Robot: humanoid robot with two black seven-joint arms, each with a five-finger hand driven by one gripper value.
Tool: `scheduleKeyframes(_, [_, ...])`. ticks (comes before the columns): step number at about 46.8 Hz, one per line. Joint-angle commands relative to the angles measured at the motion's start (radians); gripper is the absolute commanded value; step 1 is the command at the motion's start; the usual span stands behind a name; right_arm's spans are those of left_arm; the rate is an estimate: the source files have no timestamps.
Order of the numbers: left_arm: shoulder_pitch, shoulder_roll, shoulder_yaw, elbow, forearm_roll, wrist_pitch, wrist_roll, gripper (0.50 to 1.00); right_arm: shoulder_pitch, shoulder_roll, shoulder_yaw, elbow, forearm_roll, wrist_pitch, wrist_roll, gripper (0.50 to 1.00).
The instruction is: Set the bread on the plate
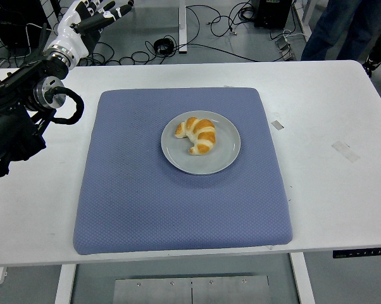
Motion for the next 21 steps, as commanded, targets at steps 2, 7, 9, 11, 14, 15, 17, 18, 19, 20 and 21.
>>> scheduleKeyframes(2, [0.033,-0.011,-0.003,0.01,-0.004,0.015,0.004,0.977,-0.001,0.0,0.0,-0.002,0.0,0.0,0.0,1.0])
scheduleKeyframes(7, [0.057,-0.015,-0.003,0.01,-0.004,0.018,0.004,0.977,-0.003,0.0,0.0,-0.003,0.0,-0.002,0.0,1.0])
scheduleKeyframes(9, [0.062,-0.015,-0.003,0.01,-0.004,0.016,0.004,0.977,-0.005,0.0,0.0,-0.003,0.0,-0.002,0.0,1.0])
scheduleKeyframes(11, [0.062,-0.015,-0.003,0.01,-0.006,0.016,0.004,0.977,-0.005,0.0,0.0,-0.003,0.0,-0.002,0.0,1.0])
scheduleKeyframes(14, [0.062,-0.015,-0.003,0.01,-0.006,0.015,0.004,0.977,-0.005,0.0,0.002,-0.003,0.0,-0.003,0.0,1.0])
scheduleKeyframes(15, [0.062,-0.015,-0.003,0.01,-0.006,0.015,0.004,0.977,-0.005,0.0,0.002,-0.003,0.0,-0.003,0.0,1.0])
scheduleKeyframes(17, [0.062,-0.016,-0.003,0.01,-0.006,0.015,0.004,0.977,-0.005,0.0,0.002,-0.003,0.0,-0.003,0.0,1.0])
scheduleKeyframes(18, [0.062,-0.016,-0.003,0.01,-0.006,0.015,0.004,0.977,-0.005,0.0,0.002,-0.003,0.0,-0.003,0.0,1.0])
scheduleKeyframes(19, [0.062,-0.016,-0.003,0.01,-0.006,0.013,0.004,0.977,-0.005,0.0,0.002,-0.003,0.0,-0.003,0.0,1.0])
scheduleKeyframes(20, [0.062,-0.016,-0.003,0.01,-0.006,0.015,0.004,0.977,-0.005,0.0,0.0,-0.003,0.0,-0.005,0.0,1.0])
scheduleKeyframes(21, [0.062,-0.016,-0.003,0.01,-0.006,0.015,0.005,0.977,-0.006,0.0,0.0,-0.003,-0.002,-0.005,0.002,1.0])
